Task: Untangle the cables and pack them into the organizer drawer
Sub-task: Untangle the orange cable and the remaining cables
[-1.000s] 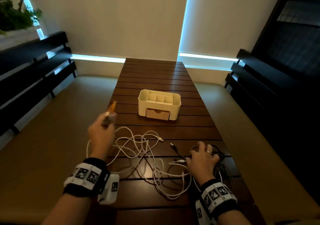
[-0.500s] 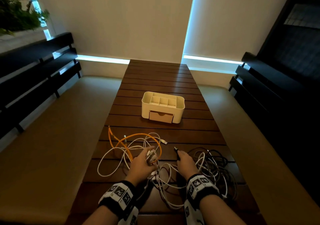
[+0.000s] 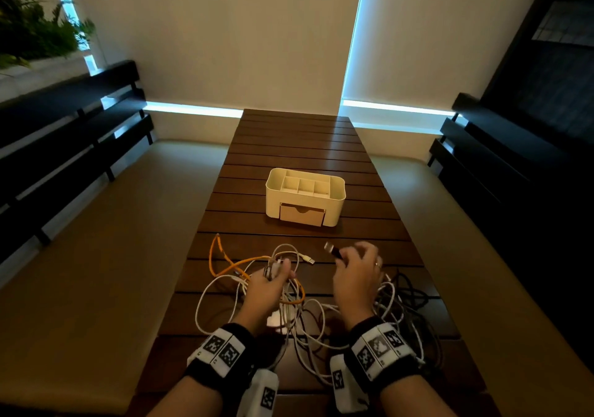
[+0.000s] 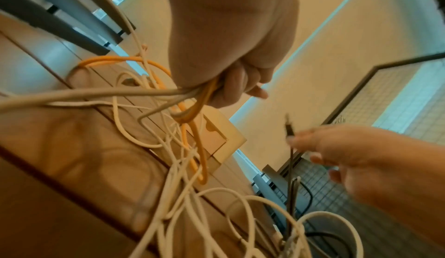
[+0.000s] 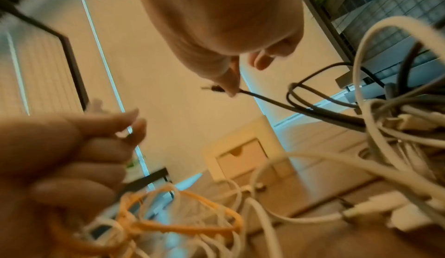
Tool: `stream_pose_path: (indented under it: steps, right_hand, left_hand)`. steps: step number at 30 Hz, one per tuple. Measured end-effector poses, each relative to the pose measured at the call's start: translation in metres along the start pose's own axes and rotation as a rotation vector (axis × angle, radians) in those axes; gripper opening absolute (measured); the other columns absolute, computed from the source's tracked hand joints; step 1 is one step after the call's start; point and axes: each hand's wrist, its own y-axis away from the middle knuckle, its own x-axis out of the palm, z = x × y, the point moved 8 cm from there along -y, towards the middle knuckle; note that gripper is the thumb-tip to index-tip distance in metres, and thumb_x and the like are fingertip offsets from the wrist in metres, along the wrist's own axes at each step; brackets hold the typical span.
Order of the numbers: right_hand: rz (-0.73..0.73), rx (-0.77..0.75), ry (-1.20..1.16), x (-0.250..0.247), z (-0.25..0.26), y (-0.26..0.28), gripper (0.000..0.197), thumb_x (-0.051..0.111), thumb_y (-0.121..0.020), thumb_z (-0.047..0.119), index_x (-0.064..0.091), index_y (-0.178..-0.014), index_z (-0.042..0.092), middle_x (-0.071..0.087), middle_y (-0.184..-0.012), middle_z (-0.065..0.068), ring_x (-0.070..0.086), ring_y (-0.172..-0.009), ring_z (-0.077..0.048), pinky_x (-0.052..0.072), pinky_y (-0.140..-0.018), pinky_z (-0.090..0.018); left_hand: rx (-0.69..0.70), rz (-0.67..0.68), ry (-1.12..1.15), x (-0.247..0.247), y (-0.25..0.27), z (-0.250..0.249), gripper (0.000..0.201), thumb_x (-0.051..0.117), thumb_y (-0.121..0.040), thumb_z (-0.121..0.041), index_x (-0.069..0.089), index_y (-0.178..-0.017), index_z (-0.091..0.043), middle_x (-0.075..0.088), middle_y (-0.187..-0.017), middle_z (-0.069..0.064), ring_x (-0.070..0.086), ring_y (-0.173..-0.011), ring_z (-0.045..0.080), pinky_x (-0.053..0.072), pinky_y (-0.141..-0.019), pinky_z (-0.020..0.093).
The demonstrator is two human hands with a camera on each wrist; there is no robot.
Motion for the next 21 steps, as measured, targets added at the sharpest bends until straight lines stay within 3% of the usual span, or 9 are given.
stream_pose_path:
  steps: [2,3,5,8,11,13,15,18,21]
  right_hand:
    - [0.046,-0.064,-0.325,-0.007,0.022,0.004,0.009,0.054,-0.092,0.017,0.058,-0.099,0.023,0.058,-0.105,0.001,0.055,-0.096,-0.015,0.045,-0.08,-0.028]
    - [0.133,-0.079,-0.518,-0.003,0.03,0.007,0.013,0.052,-0.094,0.016,0.056,-0.096,0.028,0.06,-0.095,0.005,0.058,-0.086,-0.009,0.047,-0.073,-0.024]
    - [0.291,-0.135,-0.66,0.001,0.046,0.021,0.021,0.05,-0.095,0.014,0.057,-0.1,0.034,0.061,-0.083,0.012,0.059,-0.073,0.003,0.046,-0.066,-0.013]
    - [0.369,-0.197,-0.714,0.011,0.051,0.036,0.027,0.048,-0.096,0.013,0.059,-0.112,0.033,0.06,-0.095,0.019,0.057,-0.089,0.014,0.045,-0.077,-0.006]
    - [0.486,-0.153,-0.825,0.024,0.05,0.047,0.032,0.044,-0.099,0.016,0.06,-0.113,0.039,0.064,-0.106,0.006,0.062,-0.1,-0.001,0.051,-0.087,-0.022]
    - [0.532,-0.163,-0.796,0.025,0.051,0.05,0.034,0.042,-0.099,0.012,0.056,-0.124,0.031,0.062,-0.104,0.008,0.06,-0.084,0.005,0.05,-0.075,-0.015]
    - [0.532,-0.212,-0.728,0.02,0.053,0.051,0.045,0.042,-0.098,0.007,0.039,-0.136,0.033,0.06,-0.103,0.009,0.057,-0.078,0.006,0.048,-0.07,-0.013]
    - [0.528,-0.209,-0.753,0.016,0.051,0.05,0.071,0.045,-0.096,0.006,0.002,-0.14,0.041,0.066,-0.087,0.002,0.06,-0.069,-0.005,0.05,-0.064,-0.018]
    - [0.53,-0.221,-0.714,0.016,0.051,0.047,0.076,0.047,-0.095,0.005,-0.003,-0.137,0.042,0.065,-0.071,0.002,0.058,-0.062,-0.004,0.048,-0.061,-0.015]
  left_hand:
    - [-0.053,0.002,0.093,0.005,0.002,-0.002,0.04,0.051,-0.09,-0.049,0.059,-0.073,-0.013,0.047,-0.059,-0.001,0.042,-0.051,0.013,0.033,-0.048,0.024]
    - [-0.053,0.013,0.142,0.008,0.004,-0.005,0.041,0.051,-0.087,-0.053,0.057,-0.071,-0.015,0.046,-0.058,0.0,0.041,-0.051,0.013,0.033,-0.049,0.026]
    - [-0.009,0.039,0.196,0.015,0.006,-0.013,0.04,0.051,-0.084,-0.053,0.059,-0.077,-0.015,0.048,-0.058,-0.004,0.042,-0.051,0.011,0.033,-0.049,0.025]
    - [0.071,0.09,0.311,0.025,0.011,-0.025,0.048,0.062,-0.074,-0.046,0.061,-0.096,-0.003,0.048,-0.055,-0.006,0.04,-0.044,0.007,0.034,-0.044,0.021]
    - [0.087,0.078,0.337,0.028,0.012,-0.026,0.056,0.069,-0.067,-0.038,0.06,-0.103,0.005,0.057,-0.059,0.0,0.05,-0.046,0.009,0.04,-0.044,0.021]
    - [0.071,0.07,0.343,0.029,0.01,-0.023,0.051,0.068,-0.073,-0.036,0.061,-0.104,0.005,0.066,-0.079,0.01,0.065,-0.071,0.019,0.052,-0.061,0.029]
    - [0.054,0.07,0.339,0.029,0.01,-0.02,0.044,0.065,-0.08,-0.035,0.062,-0.105,0.001,0.068,-0.089,0.014,0.067,-0.084,0.025,0.054,-0.07,0.033]
    - [0.049,0.105,0.304,0.031,0.012,-0.02,0.048,0.065,-0.078,-0.039,0.06,-0.109,-0.003,0.066,-0.087,0.012,0.066,-0.078,0.023,0.054,-0.066,0.031]
    - [0.06,0.123,0.272,0.032,0.014,-0.022,0.04,0.061,-0.083,-0.039,0.062,-0.099,-0.002,0.064,-0.078,0.009,0.064,-0.066,0.014,0.05,-0.056,0.023]
